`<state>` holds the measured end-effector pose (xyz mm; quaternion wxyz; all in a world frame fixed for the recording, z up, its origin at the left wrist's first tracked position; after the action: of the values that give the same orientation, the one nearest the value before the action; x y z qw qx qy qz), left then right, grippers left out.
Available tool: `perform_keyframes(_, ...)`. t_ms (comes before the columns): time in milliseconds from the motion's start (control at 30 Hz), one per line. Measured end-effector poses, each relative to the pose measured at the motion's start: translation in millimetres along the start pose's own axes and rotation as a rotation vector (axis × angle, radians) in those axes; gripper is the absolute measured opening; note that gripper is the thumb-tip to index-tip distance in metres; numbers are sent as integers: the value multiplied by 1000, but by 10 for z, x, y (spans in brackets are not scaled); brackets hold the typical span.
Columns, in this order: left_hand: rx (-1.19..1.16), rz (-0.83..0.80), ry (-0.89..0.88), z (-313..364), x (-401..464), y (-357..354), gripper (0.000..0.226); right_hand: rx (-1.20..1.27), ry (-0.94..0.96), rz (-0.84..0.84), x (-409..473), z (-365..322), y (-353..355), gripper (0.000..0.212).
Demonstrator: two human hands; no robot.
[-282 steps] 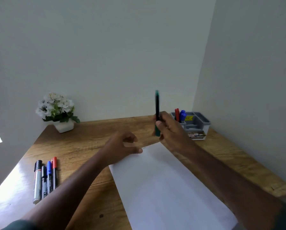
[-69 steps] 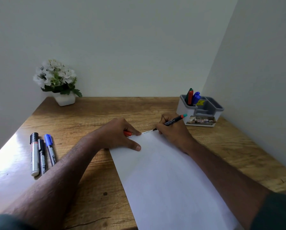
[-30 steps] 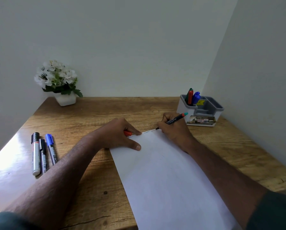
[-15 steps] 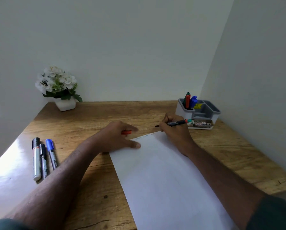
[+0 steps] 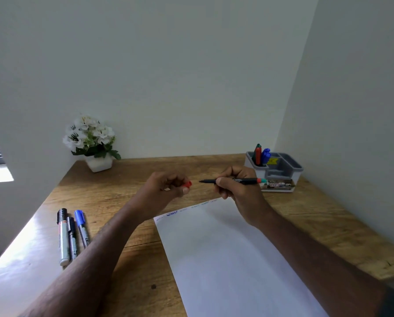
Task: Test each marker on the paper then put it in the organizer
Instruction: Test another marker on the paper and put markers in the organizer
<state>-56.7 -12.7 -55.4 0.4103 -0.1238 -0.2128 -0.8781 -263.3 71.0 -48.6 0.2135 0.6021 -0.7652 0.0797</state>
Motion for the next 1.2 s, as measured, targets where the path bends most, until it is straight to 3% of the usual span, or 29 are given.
perform_keyframes(467, 105, -74, -41, 53, 24, -61, 14, -91, -15, -88, -70, 11, -168, 17)
perform_keyframes(800, -87, -53, -17, 87, -2, -68, 15, -54, -83, -149, -41, 55, -252, 27)
perform_keyframes(967, -216, -40, -4, 159, -14, -107, 10, 15, -103, -171, -13, 18, -264, 22)
perform_keyframes(1100, -276, 7, 10, 189, -4, -135, 13, -55, -12, -238, -41, -92, -120, 8)
perform_keyframes(1200, -357, 110, 50, 198, 49, -135, 32, -86, -40, -331, -79, -170, 89, 40)
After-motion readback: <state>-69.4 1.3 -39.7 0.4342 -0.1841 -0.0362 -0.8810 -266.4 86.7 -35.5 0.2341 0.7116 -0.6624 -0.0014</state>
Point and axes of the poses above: each hand's wrist, its own x-axis towards the middle knuckle, its own y-axis out of the back of the hand, z = x × y, the point moved 2 cm from there along x, towards the middle knuckle, and after that the axes turned 13 degrees about -x, right-handed, at the moved point
